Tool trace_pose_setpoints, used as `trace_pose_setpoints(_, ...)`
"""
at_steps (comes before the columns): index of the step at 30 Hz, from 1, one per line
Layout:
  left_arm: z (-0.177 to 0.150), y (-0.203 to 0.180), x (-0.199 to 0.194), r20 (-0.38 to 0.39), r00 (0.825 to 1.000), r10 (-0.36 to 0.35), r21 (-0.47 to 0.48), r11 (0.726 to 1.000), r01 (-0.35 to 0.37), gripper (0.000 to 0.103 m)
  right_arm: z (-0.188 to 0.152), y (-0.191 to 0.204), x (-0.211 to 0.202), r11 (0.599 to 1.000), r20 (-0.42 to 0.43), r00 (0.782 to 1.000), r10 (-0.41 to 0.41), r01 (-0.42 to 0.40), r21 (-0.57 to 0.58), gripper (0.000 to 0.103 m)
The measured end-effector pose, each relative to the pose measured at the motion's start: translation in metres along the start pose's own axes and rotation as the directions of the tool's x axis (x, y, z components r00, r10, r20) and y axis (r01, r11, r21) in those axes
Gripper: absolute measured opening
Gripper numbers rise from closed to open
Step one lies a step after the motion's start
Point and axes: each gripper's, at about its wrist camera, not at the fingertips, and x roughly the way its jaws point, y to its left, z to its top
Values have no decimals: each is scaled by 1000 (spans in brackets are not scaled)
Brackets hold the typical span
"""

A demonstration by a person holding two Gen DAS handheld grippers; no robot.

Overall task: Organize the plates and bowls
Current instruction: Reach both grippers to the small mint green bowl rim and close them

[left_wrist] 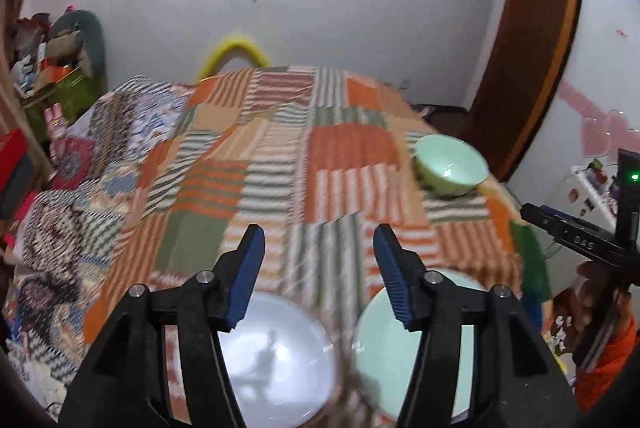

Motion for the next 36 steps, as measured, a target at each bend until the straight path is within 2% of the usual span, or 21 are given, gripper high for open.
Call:
trace_pose_setpoints(5, 19, -34, 35, -30, 998, -58, -1, 998, 58, 58, 20, -35, 5, 998, 33, 999, -39, 37, 54, 57)
trace_pose_setpoints(9, 25, -52, 67, -79, 993, -85, -14, 996, 84, 58, 35, -53, 27, 995, 28, 998, -50, 48, 84, 57)
trace_pose_setpoints(13, 23, -62, 95, -125, 987, -103, -21, 995, 101, 58, 44, -60, 61, 992, -22, 1000, -15, 17, 124, 57)
trace_pose_setpoints(22, 13, -68, 145, -197, 973, -117, -33, 993, 112, 58, 61, -65, 134, 991, -117, 991, -62, 75, 111, 57)
trace_pose_setpoints(24, 12, -67, 154, -211, 970, -119, -40, 993, 113, 58, 61, -66, 141, 993, -130, 990, -48, 62, 105, 50)
trace_pose_setpoints(28, 8, -68, 167, -230, 966, -116, -49, 993, 107, 58, 57, -65, 142, 995, -125, 989, -74, 81, 58, 35)
trace_pose_setpoints(31, 7, -70, 173, -235, 966, -113, -49, 993, 104, 58, 54, -69, 135, 998, -126, 992, -28, 36, 59, 25)
trace_pose_setpoints(33, 7, -73, 178, -235, 966, -109, -48, 994, 101, 58, 51, -68, 131, 999, -133, 991, 4, 2, 50, 25)
trace_pose_setpoints(36, 8, -77, 184, -235, 967, -99, -44, 995, 91, 58, 44, -56, 127, 1000, -140, 990, 9, -11, -14, 24)
